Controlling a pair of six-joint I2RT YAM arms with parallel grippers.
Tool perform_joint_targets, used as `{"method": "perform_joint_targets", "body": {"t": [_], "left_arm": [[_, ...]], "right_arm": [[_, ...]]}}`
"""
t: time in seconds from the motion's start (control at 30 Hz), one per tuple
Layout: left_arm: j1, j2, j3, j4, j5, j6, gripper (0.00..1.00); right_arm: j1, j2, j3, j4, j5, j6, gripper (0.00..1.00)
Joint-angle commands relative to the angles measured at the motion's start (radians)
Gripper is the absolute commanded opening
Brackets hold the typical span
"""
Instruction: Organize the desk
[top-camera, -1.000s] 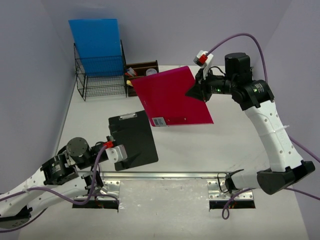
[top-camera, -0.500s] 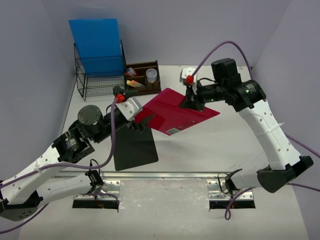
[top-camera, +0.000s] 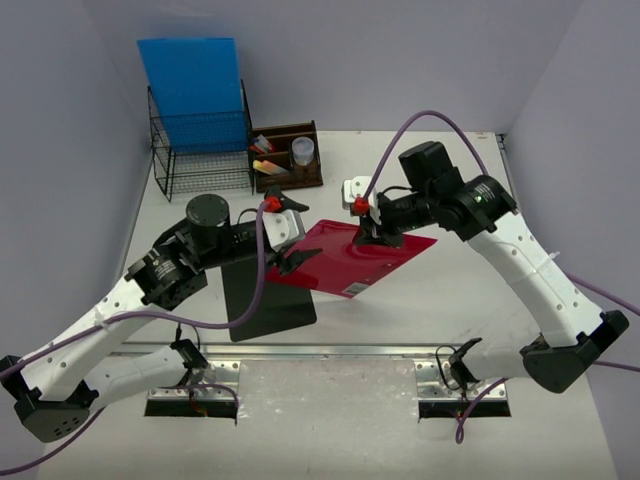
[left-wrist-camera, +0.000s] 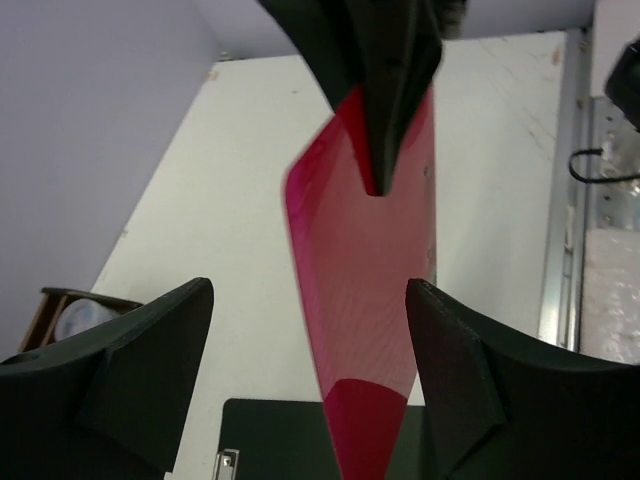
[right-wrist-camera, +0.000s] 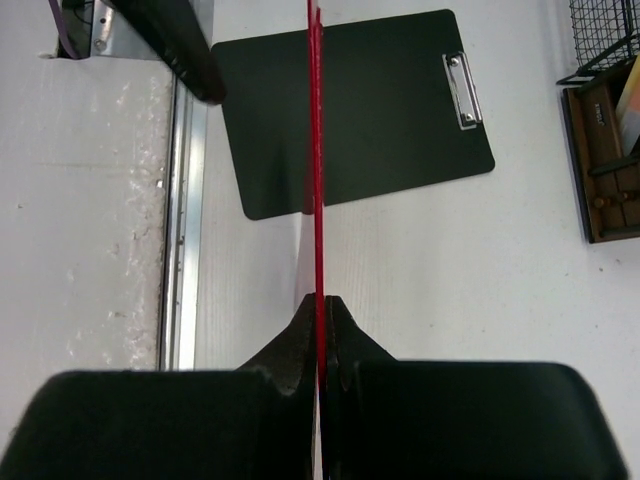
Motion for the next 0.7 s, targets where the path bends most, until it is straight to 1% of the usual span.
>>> {"method": "perform_joint_targets", "body": {"t": [0.0,0.07,0.13,0.2,0.23,0.27,0.33,0.4,0.43,0.47,0.5,0.53,0.57,0.6,0.63,0.67], "left_arm": [[0.028,0.022,-0.035,-0.012,0.242,0.084,0.75],[0.031,0.034,-0.036,-0.002,0.271,0.086,0.73],[0.031,0.053,-0.043,0.041,0.288,0.077,0.65],[0.031,0.071,-0.050,0.083,0.294,0.063,0.60],[0.031,0.084,-0.052,0.096,0.298,0.055,0.55],[0.031,0.099,-0.054,0.109,0.302,0.046,0.49],[0.031,0.115,-0.055,0.129,0.300,0.025,0.40],[0.031,0.136,-0.056,0.141,0.285,0.001,0.13],[0.036,0.135,-0.063,0.151,0.279,-0.018,0.05],[0.041,0.131,-0.073,0.164,0.272,-0.038,0.00],[0.048,0.123,-0.089,0.184,0.263,-0.061,0.00],[0.057,0.114,-0.104,0.203,0.257,-0.082,0.00],[0.076,0.095,-0.130,0.234,0.246,-0.100,0.00],[0.090,0.076,-0.156,0.267,0.235,-0.135,0.00],[0.108,0.060,-0.180,0.293,0.227,-0.172,0.00],[0.134,0.047,-0.201,0.311,0.223,-0.207,0.00]], "right_arm": [[0.016,-0.017,0.006,0.028,0.012,-0.036,0.00],[0.019,-0.012,0.006,0.018,0.013,-0.041,0.00],[0.026,-0.009,-0.002,0.021,0.013,-0.045,0.00],[0.032,-0.010,-0.010,0.031,0.008,-0.044,0.00],[0.038,-0.011,-0.015,0.041,0.007,-0.043,0.00],[0.045,-0.013,-0.023,0.052,0.007,-0.043,0.00],[0.051,-0.013,-0.028,0.065,0.002,-0.045,0.00],[0.053,-0.019,-0.039,0.092,-0.005,-0.031,0.00],[0.053,-0.024,-0.046,0.108,0.002,-0.021,0.00],[0.053,-0.029,-0.055,0.123,0.008,-0.011,0.01],[0.053,-0.035,-0.065,0.139,0.014,-0.001,0.03],[0.053,-0.043,-0.076,0.155,0.027,0.018,0.14],[0.052,-0.057,-0.095,0.185,0.048,0.048,0.36],[0.047,-0.066,-0.115,0.218,0.071,0.085,0.56],[0.037,-0.079,-0.135,0.251,0.087,0.122,0.73],[0.022,-0.097,-0.155,0.282,0.091,0.159,0.86]]}}
